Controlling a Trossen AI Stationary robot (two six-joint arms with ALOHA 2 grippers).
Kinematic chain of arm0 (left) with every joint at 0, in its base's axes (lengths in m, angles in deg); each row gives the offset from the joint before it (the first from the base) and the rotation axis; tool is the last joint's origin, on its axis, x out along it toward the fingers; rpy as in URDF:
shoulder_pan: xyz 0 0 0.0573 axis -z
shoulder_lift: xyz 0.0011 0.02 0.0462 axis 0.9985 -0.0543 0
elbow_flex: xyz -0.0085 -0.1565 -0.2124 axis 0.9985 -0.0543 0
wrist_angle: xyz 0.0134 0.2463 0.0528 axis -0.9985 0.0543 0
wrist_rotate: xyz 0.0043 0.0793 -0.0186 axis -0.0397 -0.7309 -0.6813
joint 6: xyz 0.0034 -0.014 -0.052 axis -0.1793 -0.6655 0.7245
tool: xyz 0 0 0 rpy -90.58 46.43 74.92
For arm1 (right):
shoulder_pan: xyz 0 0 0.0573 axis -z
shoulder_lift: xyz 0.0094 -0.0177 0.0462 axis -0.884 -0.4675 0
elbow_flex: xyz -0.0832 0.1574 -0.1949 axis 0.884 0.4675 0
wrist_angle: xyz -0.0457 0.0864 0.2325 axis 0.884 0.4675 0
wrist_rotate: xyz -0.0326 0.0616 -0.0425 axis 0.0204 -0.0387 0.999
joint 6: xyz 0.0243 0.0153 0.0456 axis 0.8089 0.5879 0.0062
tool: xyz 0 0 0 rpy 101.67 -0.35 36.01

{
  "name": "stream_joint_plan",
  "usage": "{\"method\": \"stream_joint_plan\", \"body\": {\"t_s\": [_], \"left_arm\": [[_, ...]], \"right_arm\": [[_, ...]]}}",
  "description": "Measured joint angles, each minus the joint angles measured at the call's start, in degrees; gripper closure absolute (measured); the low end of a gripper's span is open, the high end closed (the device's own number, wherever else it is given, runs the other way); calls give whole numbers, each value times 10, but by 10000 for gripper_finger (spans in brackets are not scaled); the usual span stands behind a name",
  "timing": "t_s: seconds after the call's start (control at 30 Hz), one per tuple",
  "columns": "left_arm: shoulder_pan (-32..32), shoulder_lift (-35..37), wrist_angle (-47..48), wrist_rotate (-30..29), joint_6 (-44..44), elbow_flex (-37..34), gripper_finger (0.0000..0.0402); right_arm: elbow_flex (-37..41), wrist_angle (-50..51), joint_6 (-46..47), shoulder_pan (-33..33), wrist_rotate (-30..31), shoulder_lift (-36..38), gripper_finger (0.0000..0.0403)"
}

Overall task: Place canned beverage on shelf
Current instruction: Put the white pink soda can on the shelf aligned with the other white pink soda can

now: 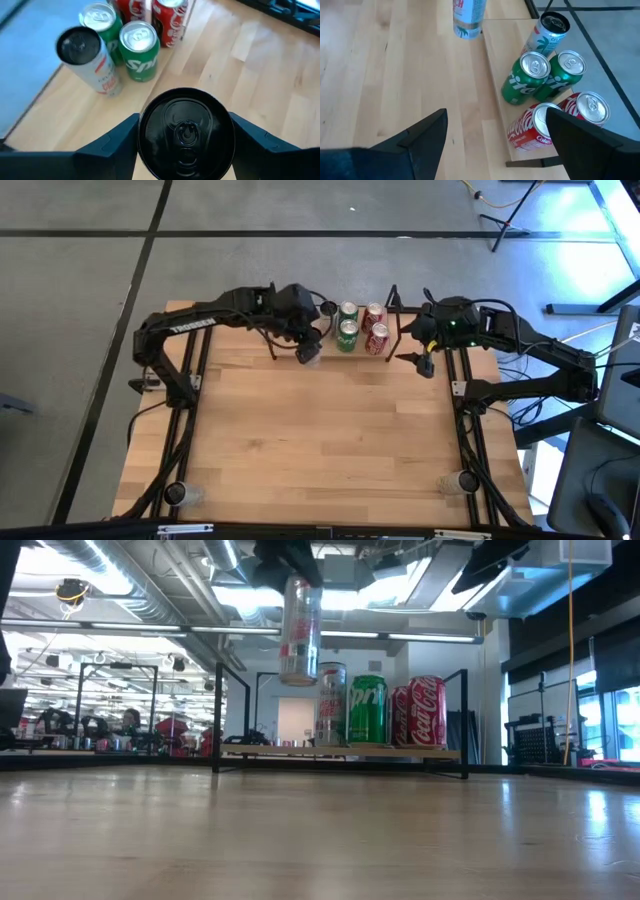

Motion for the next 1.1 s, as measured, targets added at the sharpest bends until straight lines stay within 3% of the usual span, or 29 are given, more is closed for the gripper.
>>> {"method": "stream_joint_plan", "body": {"t_s": [0.13, 0.5, 0.63, 1.1], "left_arm": [[-25, -3, -10, 21, -30, 0, 181], [-91, -5, -69, 3, -114, -21, 181], [-103, -5, -135, 51, -116, -58, 181], [-110, -6, -309, 61, -127, -192, 181]], "right_arm": [[0, -13, 0, 0, 14, 0, 81], [0, -4, 29, 0, 26, 0, 81], [0, 4, 43, 0, 44, 0, 81], [0, 4, 58, 0, 60, -7, 81]]}}
